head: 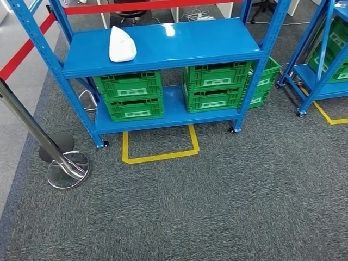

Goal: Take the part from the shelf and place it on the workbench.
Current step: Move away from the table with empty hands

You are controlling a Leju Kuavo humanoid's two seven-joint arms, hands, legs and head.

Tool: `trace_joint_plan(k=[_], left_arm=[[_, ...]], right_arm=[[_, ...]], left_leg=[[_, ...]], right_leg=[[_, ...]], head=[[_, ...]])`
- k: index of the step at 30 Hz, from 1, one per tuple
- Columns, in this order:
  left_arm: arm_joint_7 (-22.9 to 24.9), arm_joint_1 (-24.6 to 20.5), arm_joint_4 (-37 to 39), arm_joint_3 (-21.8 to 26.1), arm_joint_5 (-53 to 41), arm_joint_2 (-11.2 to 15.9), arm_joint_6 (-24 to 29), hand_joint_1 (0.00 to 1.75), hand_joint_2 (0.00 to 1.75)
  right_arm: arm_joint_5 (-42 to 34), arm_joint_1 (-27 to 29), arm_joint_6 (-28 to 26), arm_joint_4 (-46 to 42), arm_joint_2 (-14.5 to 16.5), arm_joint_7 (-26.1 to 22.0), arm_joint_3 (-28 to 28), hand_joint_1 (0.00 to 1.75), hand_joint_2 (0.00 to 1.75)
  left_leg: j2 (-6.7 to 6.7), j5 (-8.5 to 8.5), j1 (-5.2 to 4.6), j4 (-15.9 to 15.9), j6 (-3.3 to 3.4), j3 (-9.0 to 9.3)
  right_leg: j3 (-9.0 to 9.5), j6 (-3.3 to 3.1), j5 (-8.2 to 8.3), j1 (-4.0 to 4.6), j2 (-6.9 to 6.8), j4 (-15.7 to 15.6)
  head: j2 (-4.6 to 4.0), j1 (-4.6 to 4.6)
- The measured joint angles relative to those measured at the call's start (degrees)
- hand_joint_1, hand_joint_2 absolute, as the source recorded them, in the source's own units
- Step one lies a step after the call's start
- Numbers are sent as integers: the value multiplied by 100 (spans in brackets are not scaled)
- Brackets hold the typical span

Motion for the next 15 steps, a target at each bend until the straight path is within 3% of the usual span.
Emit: trace_joint_plan(k=[2,4,7,8,9,10,12,14,15], left_arm=[[-22,3,15,-1,-14,10,-27,0,0],[-42,6,26,0,-21,25,-21,0,0],[-50,-2,48,-2,-46,42,-11,0,0],[-50,-1,59,-2,-57,44,-11,0,0],[-50,0,70,-2,-65,47,-11,0,0],[-50,1,79,-2,-69,49,-10,0,0],[-50,2,96,-2,-69,51,-9,0,0],[-51,0,107,-2,-70,57,-8,0,0],[-51,-1,113,-2,-71,61,-8,0,0]], right_arm=[[7,8,24,-8,-1,23,0,0,0],[14,10,42,-16,-1,32,1,0,0],[20,9,58,-21,-1,37,2,0,0],[23,11,61,-21,-1,38,2,0,0],[27,14,63,-21,-1,38,2,0,0],[31,15,66,-21,-2,39,1,0,0],[37,11,68,-23,-5,37,-2,0,0],[44,-1,78,-26,-8,31,-1,0,0],[48,-3,85,-27,-8,27,1,0,0]], left_leg=[[7,7,-1,-63,41,3],[13,47,16,-115,102,23],[25,53,14,-127,150,25],[29,44,10,-126,155,26],[31,33,9,-124,157,33],[31,19,10,-123,151,49],[30,-23,13,-121,118,104],[31,-76,-10,-101,54,136],[33,-94,-21,-97,22,140]], right_leg=[[-24,68,2,-12,-3,1],[-140,118,-151,-21,-9,227],[-638,166,-644,-32,-13,1260],[-773,178,-710,-36,-13,1522],[-826,187,-673,-40,-14,1607],[-767,190,-531,-46,-18,1465],[-415,182,-140,-56,-44,738],[-103,141,12,-54,-62,145],[-49,110,-13,-47,-61,50]], head=[[0,0],[0,15],[0,38],[0,35],[0,38],[0,39],[0,41],[0,33],[0,26]])
